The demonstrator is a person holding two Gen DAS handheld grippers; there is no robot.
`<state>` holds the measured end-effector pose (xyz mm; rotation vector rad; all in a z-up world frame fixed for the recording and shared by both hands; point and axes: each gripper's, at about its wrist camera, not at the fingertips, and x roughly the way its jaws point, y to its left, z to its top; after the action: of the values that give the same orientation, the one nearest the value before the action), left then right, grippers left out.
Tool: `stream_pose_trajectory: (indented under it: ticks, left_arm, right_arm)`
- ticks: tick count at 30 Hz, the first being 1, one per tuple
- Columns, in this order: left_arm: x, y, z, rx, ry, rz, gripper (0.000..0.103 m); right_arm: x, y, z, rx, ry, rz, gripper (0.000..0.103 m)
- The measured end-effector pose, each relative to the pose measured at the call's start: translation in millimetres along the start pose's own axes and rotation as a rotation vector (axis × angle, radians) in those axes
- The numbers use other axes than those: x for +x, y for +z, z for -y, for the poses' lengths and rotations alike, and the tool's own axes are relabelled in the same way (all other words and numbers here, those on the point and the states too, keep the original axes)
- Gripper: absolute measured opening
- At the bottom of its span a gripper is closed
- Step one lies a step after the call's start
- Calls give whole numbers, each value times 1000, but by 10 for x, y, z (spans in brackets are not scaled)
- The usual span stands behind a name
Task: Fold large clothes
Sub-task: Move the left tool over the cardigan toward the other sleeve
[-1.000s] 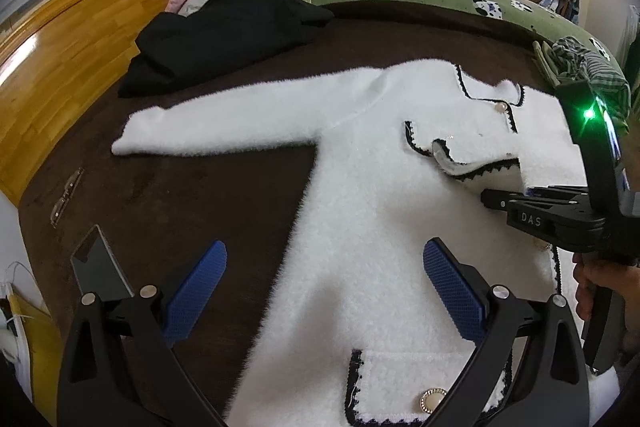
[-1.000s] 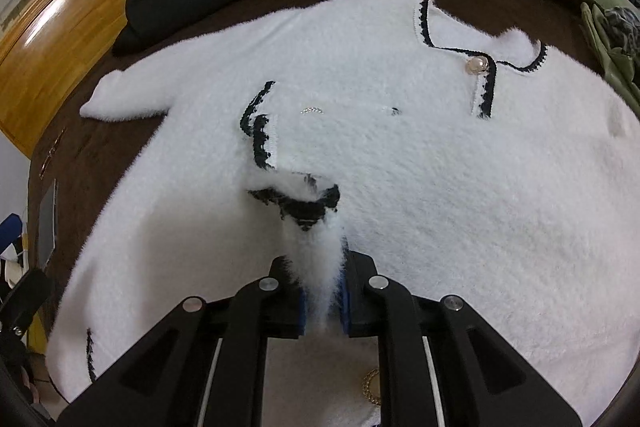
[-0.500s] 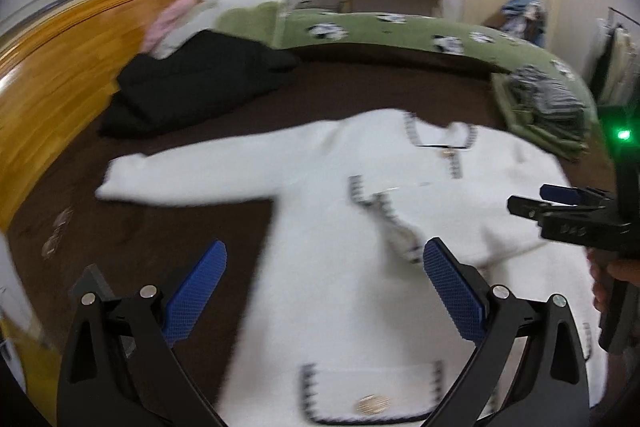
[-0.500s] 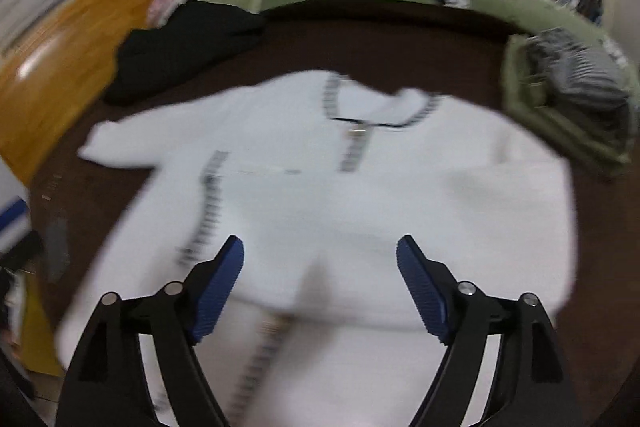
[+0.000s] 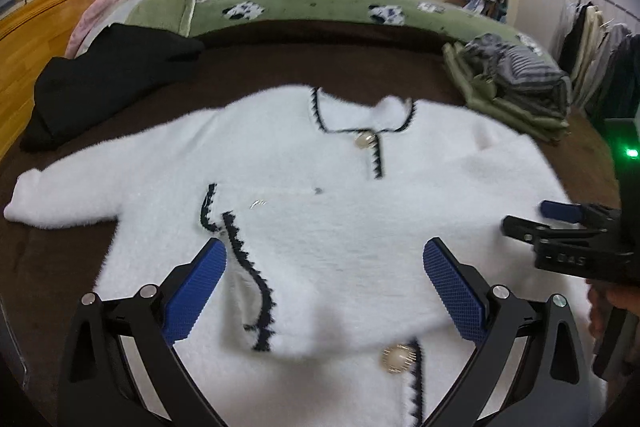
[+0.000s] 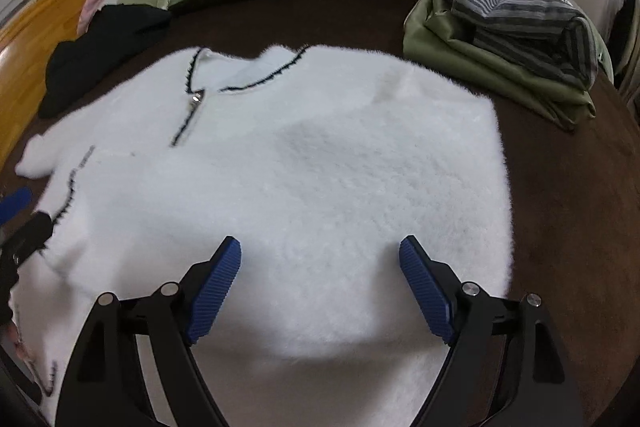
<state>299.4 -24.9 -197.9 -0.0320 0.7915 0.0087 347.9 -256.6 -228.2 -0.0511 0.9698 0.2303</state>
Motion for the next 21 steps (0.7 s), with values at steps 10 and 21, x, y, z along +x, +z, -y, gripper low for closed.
stream_pose_trajectory:
  ticks: [10, 21]
  left_arm:
    - [307, -297, -392, -31, 104, -143, 97]
    - [189, -541, -706, -99, 86, -154, 97]
  right_arm:
    - [137, 93, -58, -9, -88, 36, 81]
    - [454, 322, 10, 9, -189, 65, 89]
